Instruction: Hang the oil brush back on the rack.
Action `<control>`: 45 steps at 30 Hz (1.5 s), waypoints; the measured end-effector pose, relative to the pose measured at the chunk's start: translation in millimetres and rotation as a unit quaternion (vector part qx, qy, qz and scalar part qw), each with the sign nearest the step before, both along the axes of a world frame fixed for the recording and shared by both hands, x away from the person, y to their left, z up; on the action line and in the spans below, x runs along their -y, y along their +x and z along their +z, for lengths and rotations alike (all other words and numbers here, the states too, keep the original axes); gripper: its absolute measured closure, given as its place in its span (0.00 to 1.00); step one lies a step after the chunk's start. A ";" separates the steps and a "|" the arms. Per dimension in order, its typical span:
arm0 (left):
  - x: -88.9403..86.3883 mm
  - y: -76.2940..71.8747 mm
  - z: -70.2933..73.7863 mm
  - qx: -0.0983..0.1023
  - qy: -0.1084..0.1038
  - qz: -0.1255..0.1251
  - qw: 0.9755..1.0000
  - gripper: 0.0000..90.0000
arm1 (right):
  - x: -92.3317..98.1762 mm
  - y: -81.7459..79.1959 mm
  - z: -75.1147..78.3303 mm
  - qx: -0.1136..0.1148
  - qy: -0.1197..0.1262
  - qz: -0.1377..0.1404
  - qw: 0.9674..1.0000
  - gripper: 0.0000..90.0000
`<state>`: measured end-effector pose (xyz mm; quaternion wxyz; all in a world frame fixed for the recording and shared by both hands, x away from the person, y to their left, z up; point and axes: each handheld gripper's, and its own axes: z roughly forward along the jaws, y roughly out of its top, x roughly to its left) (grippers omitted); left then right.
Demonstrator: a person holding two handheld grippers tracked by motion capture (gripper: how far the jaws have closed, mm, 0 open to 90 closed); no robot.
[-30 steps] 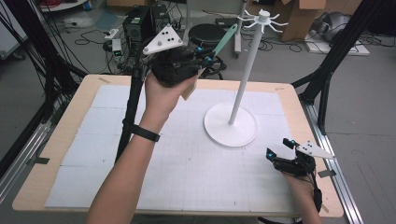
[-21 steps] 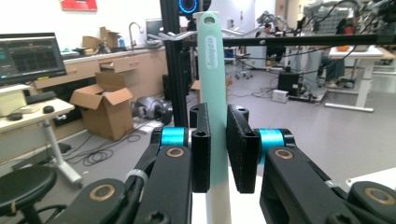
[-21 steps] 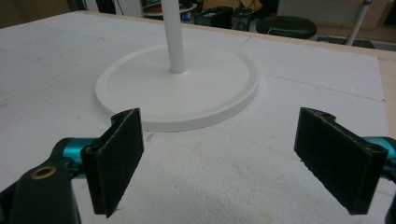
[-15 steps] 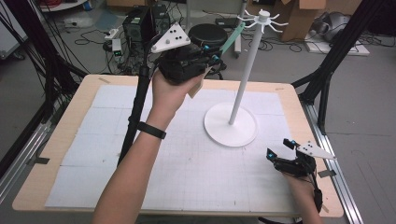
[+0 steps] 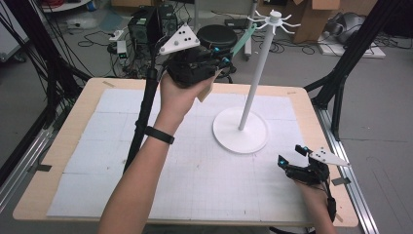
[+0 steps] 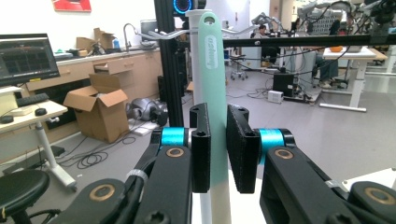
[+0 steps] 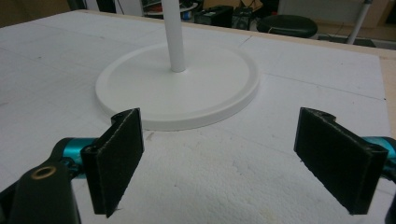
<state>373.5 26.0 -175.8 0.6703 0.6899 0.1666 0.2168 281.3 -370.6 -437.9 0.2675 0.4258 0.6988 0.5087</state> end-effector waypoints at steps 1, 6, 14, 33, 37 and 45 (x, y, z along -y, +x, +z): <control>0.9 0.2 0.1 0.002 0.002 0.003 1.000 0.89 | 0.0 -0.1 0.1 0.000 0.000 0.000 1.000 0.17; 2.8 3.5 -1.6 0.002 0.004 0.002 1.000 0.89 | 0.0 -0.4 0.1 -0.003 0.002 -0.001 1.000 0.17; 4.6 7.1 -3.2 0.002 0.007 0.009 1.000 0.89 | 0.7 0.1 -0.3 0.001 0.001 0.000 1.000 0.17; 17.9 18.1 -9.7 -0.001 0.001 0.012 1.000 0.89 | 1.0 0.2 -0.9 -0.001 0.001 0.002 1.000 0.17; 22.5 20.5 -11.8 0.000 0.001 0.013 1.000 0.89 | 1.0 -0.3 -0.8 -0.003 0.003 0.001 1.000 0.17; 27.4 23.4 -14.8 -0.002 0.009 0.020 1.000 0.88 | 2.1 -0.4 -1.0 -0.001 0.001 0.002 1.000 0.17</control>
